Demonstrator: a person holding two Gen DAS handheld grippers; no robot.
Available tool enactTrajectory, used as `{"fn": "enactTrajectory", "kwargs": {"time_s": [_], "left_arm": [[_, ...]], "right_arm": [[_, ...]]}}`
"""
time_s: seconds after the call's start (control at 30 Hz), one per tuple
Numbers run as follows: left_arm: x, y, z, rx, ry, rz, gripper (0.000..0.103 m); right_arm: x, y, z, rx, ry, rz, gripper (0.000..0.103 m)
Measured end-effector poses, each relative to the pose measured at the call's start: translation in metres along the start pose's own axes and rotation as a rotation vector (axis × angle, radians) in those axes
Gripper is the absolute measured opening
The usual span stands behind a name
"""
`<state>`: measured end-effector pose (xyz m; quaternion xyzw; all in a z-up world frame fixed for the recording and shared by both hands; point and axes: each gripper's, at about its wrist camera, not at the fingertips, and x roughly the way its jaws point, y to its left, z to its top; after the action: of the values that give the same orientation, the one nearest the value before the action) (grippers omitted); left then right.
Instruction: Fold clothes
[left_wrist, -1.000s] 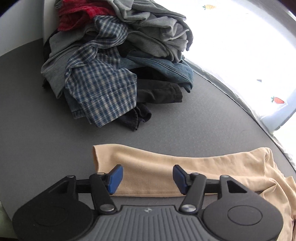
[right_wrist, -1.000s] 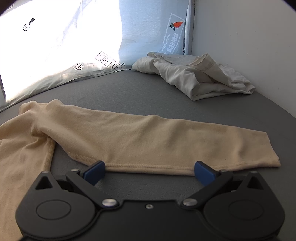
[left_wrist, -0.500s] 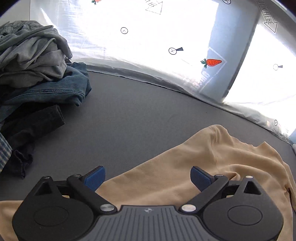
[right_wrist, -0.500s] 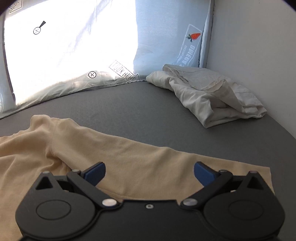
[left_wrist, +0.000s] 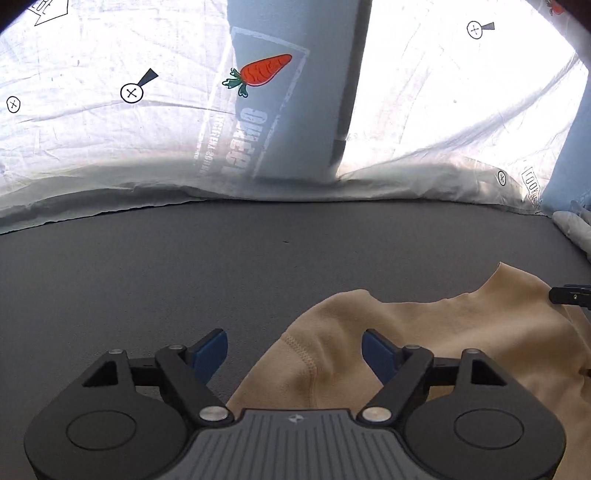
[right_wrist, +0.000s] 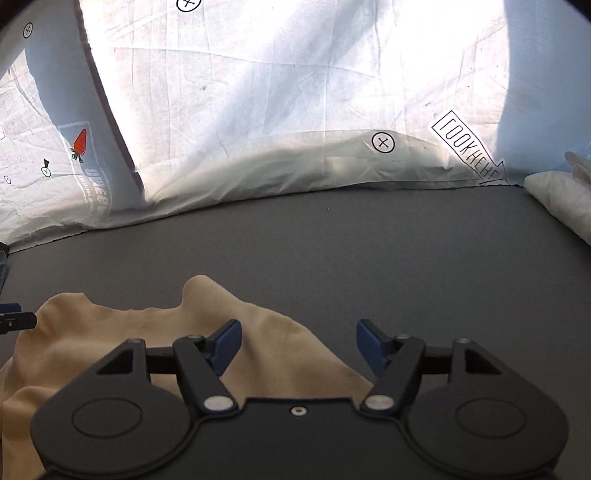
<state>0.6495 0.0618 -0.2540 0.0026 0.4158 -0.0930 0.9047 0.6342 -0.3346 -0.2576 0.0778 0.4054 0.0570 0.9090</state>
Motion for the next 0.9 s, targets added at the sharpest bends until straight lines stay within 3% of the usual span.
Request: {"fn": "enactTrajectory", "kwargs": {"time_s": [0.07, 0.1, 0.13, 0.2, 0.27, 0.4, 0.5, 0.53, 0.6, 0.67, 0.73, 0.8, 0.83, 0.9], "left_arm": [[0.009, -0.002, -0.001, 0.007, 0.023, -0.031, 0.054], [0.011, -0.003, -0.004, 0.01, 0.02, -0.028, 0.041], [0.013, -0.005, -0.007, 0.014, 0.014, -0.02, 0.02], [0.013, -0.007, -0.012, 0.013, -0.001, -0.016, 0.009], [0.007, -0.008, -0.011, 0.01, -0.04, -0.012, 0.008], [0.0, -0.004, 0.009, -0.013, -0.128, 0.015, 0.008], [0.02, -0.005, 0.02, -0.007, -0.095, 0.055, 0.01], [0.026, -0.007, 0.021, -0.001, -0.072, 0.074, 0.014], [0.026, -0.012, 0.02, 0.033, -0.059, 0.104, 0.019], [0.007, -0.015, 0.017, 0.046, -0.091, 0.114, 0.027], [-0.019, -0.017, 0.01, 0.038, -0.141, 0.117, 0.057], [-0.048, -0.02, -0.003, 0.013, -0.164, 0.107, 0.074], [-0.062, -0.023, -0.014, 0.006, -0.159, 0.099, 0.077], [-0.087, -0.03, -0.039, -0.001, -0.128, 0.093, 0.078]], "right_arm": [[0.008, 0.0, -0.002, -0.006, 0.035, 0.028, 0.051], [0.01, 0.0, -0.004, -0.011, 0.049, 0.034, 0.046], [0.01, 0.0, -0.005, -0.013, 0.058, 0.036, 0.034], [0.007, 0.0, -0.007, -0.013, 0.044, 0.04, 0.014], [0.005, -0.001, -0.004, -0.027, 0.009, 0.04, 0.007], [0.007, 0.004, 0.008, -0.105, -0.056, -0.011, 0.006], [0.024, 0.004, 0.014, -0.099, -0.047, -0.056, 0.007], [0.029, 0.004, 0.014, -0.095, -0.04, -0.069, 0.009], [0.033, 0.006, 0.014, -0.095, -0.035, -0.117, 0.026], [0.02, 0.007, 0.013, -0.087, -0.075, -0.205, 0.068], [-0.008, 0.001, 0.006, -0.039, -0.128, -0.23, 0.076], [-0.035, -0.006, -0.008, 0.02, -0.153, -0.227, 0.092], [-0.05, -0.008, -0.017, 0.035, -0.163, -0.221, 0.102], [-0.08, -0.008, -0.04, 0.043, -0.17, -0.212, 0.103]]}}
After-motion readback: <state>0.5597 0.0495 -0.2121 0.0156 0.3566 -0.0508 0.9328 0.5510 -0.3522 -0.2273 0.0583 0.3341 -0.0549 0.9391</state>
